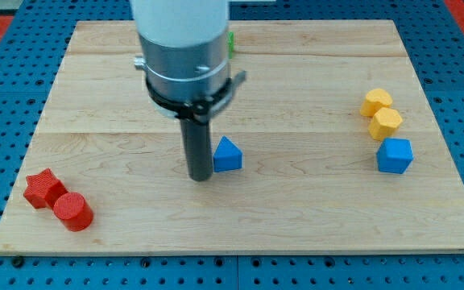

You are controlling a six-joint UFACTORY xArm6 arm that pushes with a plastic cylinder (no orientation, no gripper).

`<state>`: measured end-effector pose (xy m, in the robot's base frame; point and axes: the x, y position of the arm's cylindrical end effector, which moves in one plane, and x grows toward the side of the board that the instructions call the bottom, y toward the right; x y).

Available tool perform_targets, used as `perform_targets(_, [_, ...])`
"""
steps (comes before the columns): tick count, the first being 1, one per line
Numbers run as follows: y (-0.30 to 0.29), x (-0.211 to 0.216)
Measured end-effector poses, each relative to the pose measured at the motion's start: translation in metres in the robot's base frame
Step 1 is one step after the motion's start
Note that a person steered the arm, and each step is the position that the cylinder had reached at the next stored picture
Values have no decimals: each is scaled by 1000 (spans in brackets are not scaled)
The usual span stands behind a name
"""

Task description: Push the blue triangle to the bottom of the blue cube

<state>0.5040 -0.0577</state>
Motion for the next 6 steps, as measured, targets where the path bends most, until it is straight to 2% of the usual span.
perform_targets(1, [28, -23])
perform_targets(3, [197, 3])
perform_targets(4, [234, 14])
perform_targets(5, [231, 35])
perform_targets(6, [193, 16])
